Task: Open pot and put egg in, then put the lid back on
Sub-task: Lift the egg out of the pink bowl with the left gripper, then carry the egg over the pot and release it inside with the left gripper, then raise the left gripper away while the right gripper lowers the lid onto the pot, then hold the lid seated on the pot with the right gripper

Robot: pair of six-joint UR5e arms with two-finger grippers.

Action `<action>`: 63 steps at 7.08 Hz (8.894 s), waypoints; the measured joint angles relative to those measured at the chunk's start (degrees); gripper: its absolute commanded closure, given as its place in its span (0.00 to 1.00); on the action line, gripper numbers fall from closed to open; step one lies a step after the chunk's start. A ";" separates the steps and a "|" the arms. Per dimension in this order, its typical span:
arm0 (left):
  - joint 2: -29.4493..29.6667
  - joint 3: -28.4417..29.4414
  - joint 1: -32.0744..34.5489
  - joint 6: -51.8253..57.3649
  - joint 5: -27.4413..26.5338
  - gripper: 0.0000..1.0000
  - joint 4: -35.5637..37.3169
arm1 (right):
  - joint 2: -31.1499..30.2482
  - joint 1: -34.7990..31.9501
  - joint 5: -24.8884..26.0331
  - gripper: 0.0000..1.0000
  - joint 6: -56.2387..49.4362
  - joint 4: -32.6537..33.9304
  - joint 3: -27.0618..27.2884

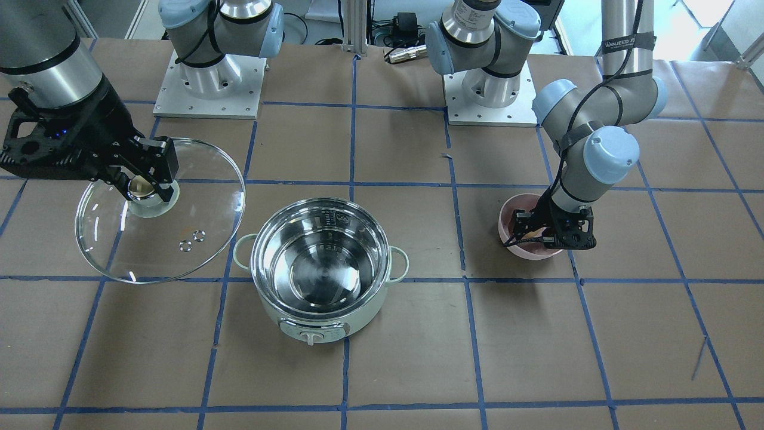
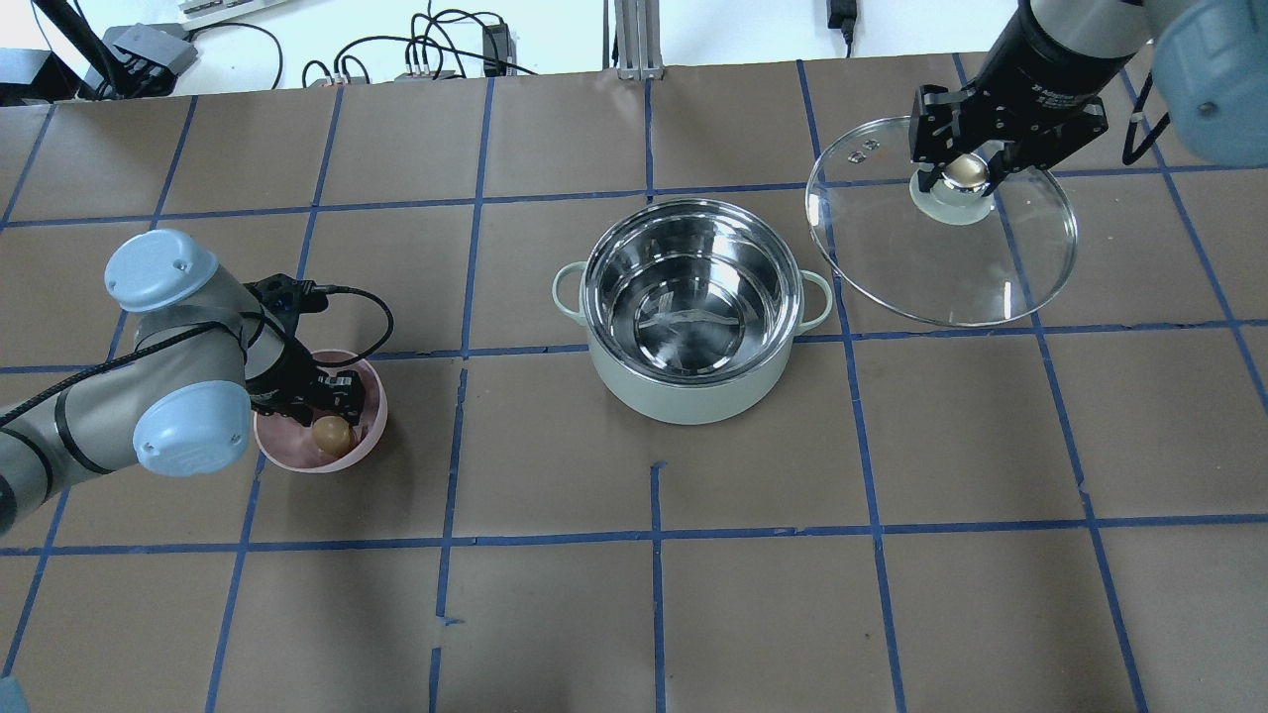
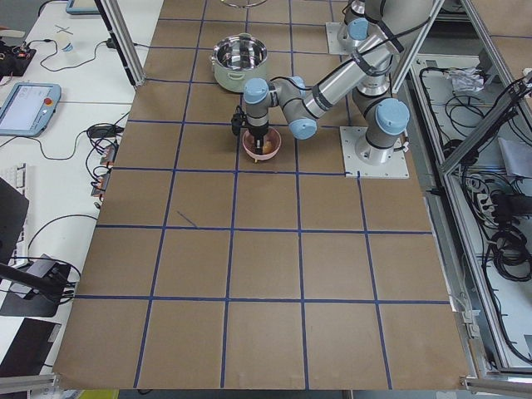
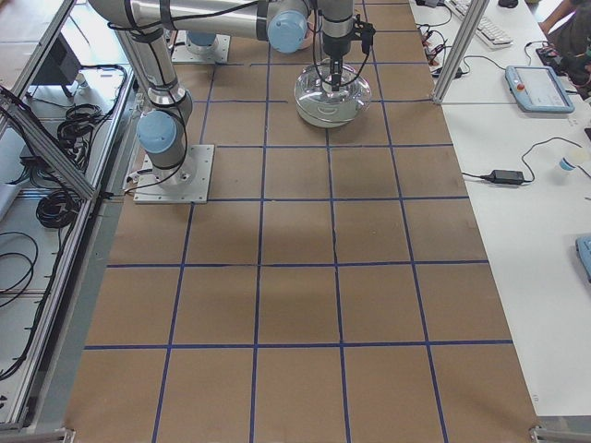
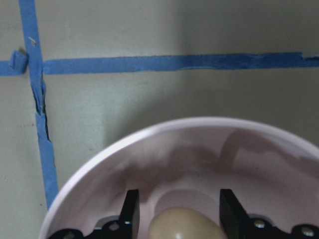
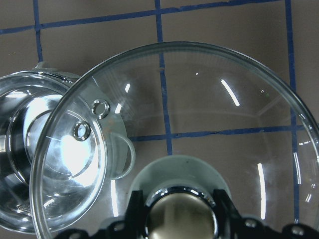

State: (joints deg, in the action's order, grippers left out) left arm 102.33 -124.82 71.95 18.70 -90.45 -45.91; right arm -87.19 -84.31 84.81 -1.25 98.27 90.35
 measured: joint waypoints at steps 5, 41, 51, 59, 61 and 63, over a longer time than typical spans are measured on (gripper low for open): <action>-1.16 -1.16 0.44 -2.07 -0.37 0.35 -1.06 | 0.00 -0.06 0.01 0.52 -0.06 -0.01 0.00; -11.40 33.37 29.00 -19.21 -0.04 0.00 -40.32 | 0.71 -3.81 0.91 0.54 4.63 1.85 -0.46; -14.76 33.99 23.87 -18.50 1.25 0.00 -48.03 | 12.33 -23.24 1.69 0.52 26.19 14.06 -1.49; -14.85 34.53 23.86 -18.51 1.39 0.00 -48.05 | 12.89 -23.31 1.79 0.52 20.74 15.34 0.90; -14.88 34.65 23.87 -18.52 1.35 0.00 -48.05 | 12.92 -23.28 2.32 0.52 20.32 16.20 0.95; -14.88 34.71 23.86 -18.52 1.39 0.00 -48.05 | 12.95 -23.27 2.58 0.52 19.85 16.34 1.09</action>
State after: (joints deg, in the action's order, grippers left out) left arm 87.45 -90.11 95.81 0.18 -89.06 -93.95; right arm -74.24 -107.58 87.39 18.59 114.62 91.44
